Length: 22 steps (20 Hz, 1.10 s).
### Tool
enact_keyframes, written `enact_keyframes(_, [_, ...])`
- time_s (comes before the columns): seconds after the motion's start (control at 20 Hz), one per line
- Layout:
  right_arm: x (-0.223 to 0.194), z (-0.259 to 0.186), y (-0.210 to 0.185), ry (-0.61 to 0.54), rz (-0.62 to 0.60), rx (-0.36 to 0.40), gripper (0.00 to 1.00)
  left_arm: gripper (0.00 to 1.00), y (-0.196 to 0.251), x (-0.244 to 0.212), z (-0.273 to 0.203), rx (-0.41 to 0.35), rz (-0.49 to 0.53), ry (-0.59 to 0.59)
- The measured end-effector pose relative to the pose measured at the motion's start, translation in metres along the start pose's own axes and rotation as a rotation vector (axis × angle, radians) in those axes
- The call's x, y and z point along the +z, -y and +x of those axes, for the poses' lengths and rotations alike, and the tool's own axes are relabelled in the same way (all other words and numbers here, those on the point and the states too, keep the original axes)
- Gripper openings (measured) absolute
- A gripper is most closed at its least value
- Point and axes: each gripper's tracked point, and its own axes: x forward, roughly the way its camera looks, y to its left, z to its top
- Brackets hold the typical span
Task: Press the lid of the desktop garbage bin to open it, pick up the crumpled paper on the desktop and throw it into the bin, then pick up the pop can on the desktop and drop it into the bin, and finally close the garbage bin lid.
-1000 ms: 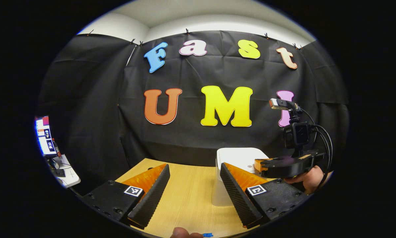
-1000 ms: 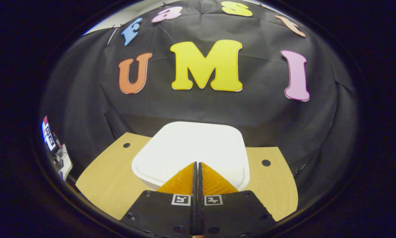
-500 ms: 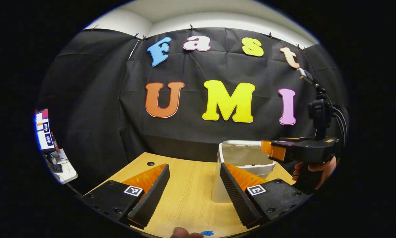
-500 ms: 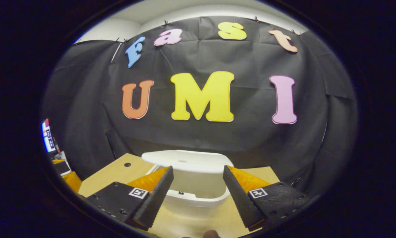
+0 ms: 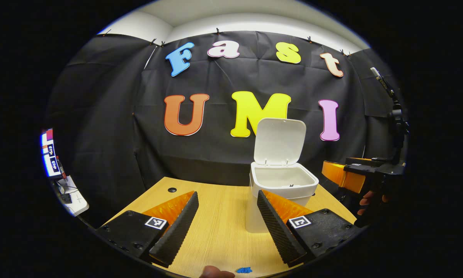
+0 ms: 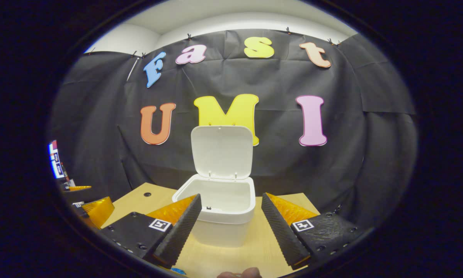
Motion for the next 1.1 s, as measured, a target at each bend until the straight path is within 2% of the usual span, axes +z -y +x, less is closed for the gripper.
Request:
enact_keyframes(0.45, [-0.028,-0.030,0.036,-0.034,0.001,-0.072,0.98,0.99,0.026,-0.063,-0.015,-0.074,-0.020,-0.159])
enact_keyframes(0.6, [-0.049,-0.041,0.047,-0.065,-0.029,-0.096,0.98,0.99,0.031,-0.102,-0.023,-0.093,-0.041,-0.252])
enact_keyframes(1.1, [-0.121,-0.068,0.063,-0.208,-0.078,-0.104,0.96,0.98,0.049,-0.228,-0.051,-0.111,-0.071,-0.546])
